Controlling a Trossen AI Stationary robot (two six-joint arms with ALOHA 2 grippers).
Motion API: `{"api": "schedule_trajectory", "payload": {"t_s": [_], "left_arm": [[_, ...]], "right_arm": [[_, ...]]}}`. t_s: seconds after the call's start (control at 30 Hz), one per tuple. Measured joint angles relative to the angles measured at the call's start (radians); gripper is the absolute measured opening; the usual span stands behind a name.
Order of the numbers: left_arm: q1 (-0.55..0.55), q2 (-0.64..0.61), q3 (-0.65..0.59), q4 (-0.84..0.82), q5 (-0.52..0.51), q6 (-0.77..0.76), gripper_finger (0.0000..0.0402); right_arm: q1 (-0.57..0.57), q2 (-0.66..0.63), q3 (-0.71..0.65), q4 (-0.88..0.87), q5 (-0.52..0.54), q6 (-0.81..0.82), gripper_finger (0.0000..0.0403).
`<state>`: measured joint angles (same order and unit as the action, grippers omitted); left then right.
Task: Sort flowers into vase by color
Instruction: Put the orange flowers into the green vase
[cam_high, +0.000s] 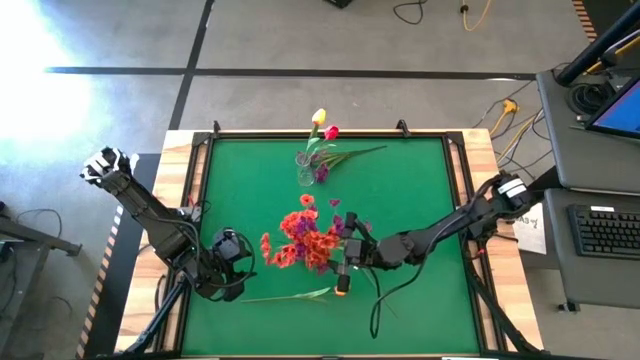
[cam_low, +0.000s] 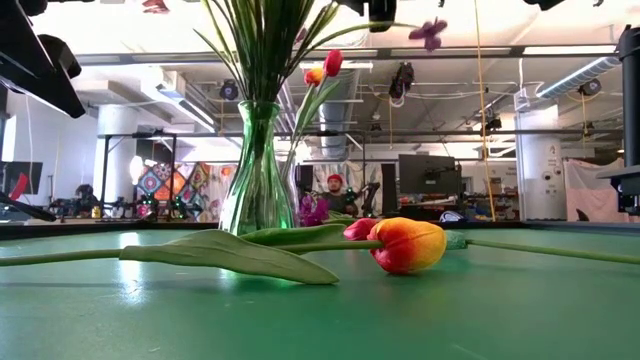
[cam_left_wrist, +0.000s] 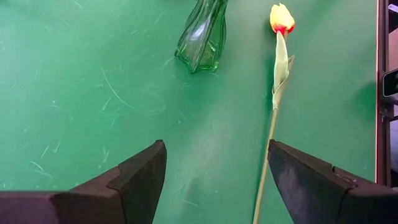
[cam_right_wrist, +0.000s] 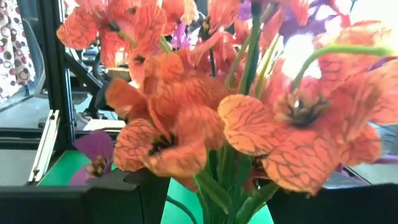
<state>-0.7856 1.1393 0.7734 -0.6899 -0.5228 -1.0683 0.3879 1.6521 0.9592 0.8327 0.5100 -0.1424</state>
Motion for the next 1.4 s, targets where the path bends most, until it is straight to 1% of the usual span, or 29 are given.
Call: {"api": "schedule_trajectory", "payload": {"t_s": [0.37,0.47,0.63,0.8,0.97,1.17,1.4], "left_arm": [[0.0,0.0,0.0,-0.003,0.0,-0.008,0.0268],[0.0,0.0,0.0,-0.004,-0.001,-0.014,0.0268],[0.0,0.0,0.0,-0.008,-0.003,-0.015,0.0268],[0.0,0.0,0.0,-0.008,-0.003,-0.014,0.0268],[0.0,0.0,0.0,-0.007,-0.003,-0.014,0.0268],[0.0,0.0,0.0,-0.008,-0.011,-0.014,0.0268],[0.0,0.0,0.0,-0.007,-0.014,-0.018,0.0268]], "right_arm": [[0.018,-0.058,0.0,-0.079,0.022,-0.012,0.0208],[0.026,-0.076,0.0,-0.119,0.044,-0.011,0.021],[0.038,-0.096,0.0,-0.166,0.071,0.002,0.0233],[0.053,-0.138,0.0,-0.219,0.07,0.022,0.0256],[0.059,-0.206,0.0,-0.354,0.066,0.1,0.0268],[0.059,-0.273,0.0,-0.484,0.002,0.212,0.0269],[0.059,-0.347,0.0,-0.596,-0.105,0.334,0.0262]]}}
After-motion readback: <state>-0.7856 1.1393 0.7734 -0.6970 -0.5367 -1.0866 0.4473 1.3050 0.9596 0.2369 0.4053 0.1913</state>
